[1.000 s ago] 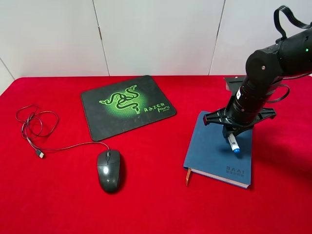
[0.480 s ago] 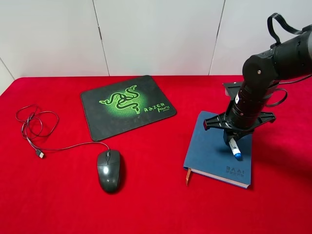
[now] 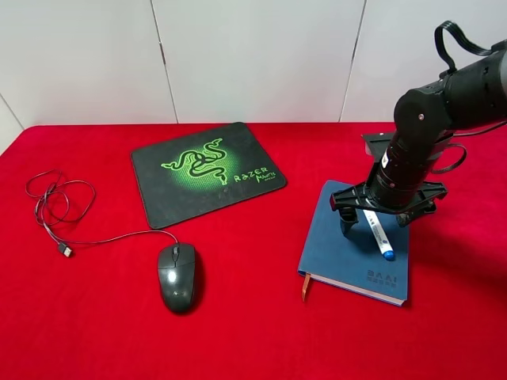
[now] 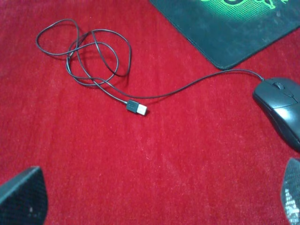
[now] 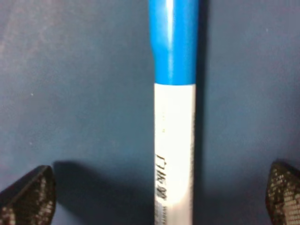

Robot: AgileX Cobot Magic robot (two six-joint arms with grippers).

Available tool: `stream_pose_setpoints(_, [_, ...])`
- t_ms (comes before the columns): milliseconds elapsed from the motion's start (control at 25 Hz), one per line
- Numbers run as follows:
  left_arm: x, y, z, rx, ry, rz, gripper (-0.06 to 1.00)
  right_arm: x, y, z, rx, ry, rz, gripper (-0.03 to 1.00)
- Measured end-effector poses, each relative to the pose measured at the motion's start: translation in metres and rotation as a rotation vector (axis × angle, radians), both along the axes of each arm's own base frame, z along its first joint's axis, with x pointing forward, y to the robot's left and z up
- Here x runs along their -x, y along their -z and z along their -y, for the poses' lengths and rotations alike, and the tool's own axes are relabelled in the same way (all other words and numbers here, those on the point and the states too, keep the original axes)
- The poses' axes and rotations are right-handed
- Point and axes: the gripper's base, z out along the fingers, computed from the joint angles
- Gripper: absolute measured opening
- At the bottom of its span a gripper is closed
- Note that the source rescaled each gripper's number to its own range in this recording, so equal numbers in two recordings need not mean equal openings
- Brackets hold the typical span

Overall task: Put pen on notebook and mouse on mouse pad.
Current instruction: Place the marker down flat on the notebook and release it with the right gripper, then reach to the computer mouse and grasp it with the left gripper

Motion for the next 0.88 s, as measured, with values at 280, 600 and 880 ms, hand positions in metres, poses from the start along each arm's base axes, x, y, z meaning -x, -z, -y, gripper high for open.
stream_pose_setpoints(280, [0.0,0.0,0.0,0.0,0.0,0.0,1.0,-0.001,0.0,0.0,-0.005,-0.001,0.011,1.0])
stream_pose_setpoints(600, [0.0,0.0,0.0,0.0,0.0,0.0,1.0,0.0,-0.009,-0.001,-0.02,0.007,0.028,1.0])
stream_pose_setpoints(880, [0.0,0.0,0.0,-0.001,-0.001,0.0,1.0,0.008,-0.035,0.002,-0.038,0.021,0.048,1.0])
